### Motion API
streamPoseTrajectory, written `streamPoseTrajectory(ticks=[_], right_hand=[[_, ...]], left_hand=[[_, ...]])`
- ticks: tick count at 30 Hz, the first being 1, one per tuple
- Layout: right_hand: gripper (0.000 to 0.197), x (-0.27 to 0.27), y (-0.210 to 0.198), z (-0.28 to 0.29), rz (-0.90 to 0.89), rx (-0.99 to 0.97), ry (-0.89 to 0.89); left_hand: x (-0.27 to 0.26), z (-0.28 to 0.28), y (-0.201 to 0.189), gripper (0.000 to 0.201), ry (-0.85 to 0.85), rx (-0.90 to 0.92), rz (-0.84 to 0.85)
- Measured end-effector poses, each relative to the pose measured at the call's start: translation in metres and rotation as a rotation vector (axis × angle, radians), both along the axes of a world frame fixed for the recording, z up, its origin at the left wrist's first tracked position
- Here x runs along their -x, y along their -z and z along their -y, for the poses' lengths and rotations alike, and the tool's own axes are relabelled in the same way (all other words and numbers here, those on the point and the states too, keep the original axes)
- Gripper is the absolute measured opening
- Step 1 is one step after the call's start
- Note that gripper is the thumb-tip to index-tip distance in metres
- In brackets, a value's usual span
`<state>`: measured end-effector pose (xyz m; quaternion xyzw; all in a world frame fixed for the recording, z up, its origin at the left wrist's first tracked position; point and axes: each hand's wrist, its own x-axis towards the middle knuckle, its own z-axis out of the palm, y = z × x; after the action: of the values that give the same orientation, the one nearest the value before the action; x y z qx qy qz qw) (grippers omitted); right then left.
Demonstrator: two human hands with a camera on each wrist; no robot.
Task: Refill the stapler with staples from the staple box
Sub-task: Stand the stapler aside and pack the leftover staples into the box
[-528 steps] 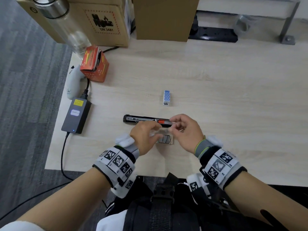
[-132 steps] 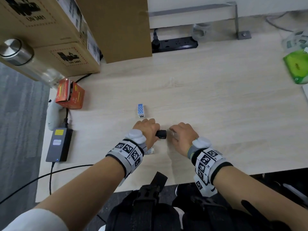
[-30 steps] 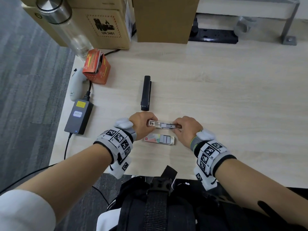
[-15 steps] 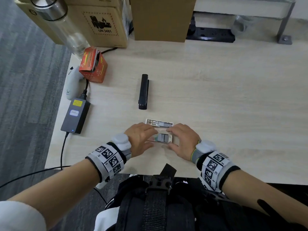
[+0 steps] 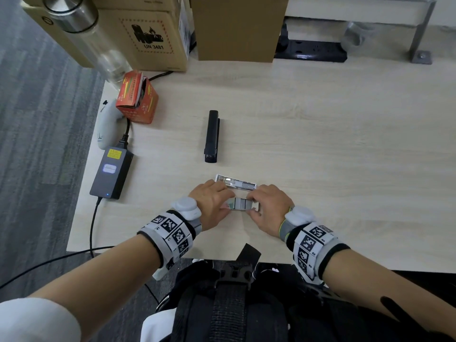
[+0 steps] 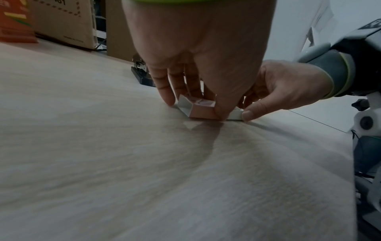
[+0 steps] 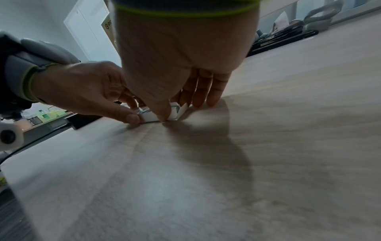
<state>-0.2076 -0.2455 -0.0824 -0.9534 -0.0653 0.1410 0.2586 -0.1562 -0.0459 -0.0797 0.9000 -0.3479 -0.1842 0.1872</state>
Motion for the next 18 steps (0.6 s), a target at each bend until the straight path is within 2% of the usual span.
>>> streamPoseTrajectory(ticks=[4,10,18], right_hand=[[0.03,0.002,-0.004,-0.001,0.035,-0.017,0.016],[0.007,-0.002,-0.005,-0.012,0.066,-0.058,0.02],[0.014,-0.006,-0.007,-0.019,-0.012,-0.009,0.023]], left_hand=[[0.001,0.002,-0.001,0.033,-0.004,0.002,-0.004],[0.0,0.002,-0.002,0.031,-0.012,-0.003,-0.027],[0.0,0.003,-0.004,0.034,-0.026,-0.016,-0.057]])
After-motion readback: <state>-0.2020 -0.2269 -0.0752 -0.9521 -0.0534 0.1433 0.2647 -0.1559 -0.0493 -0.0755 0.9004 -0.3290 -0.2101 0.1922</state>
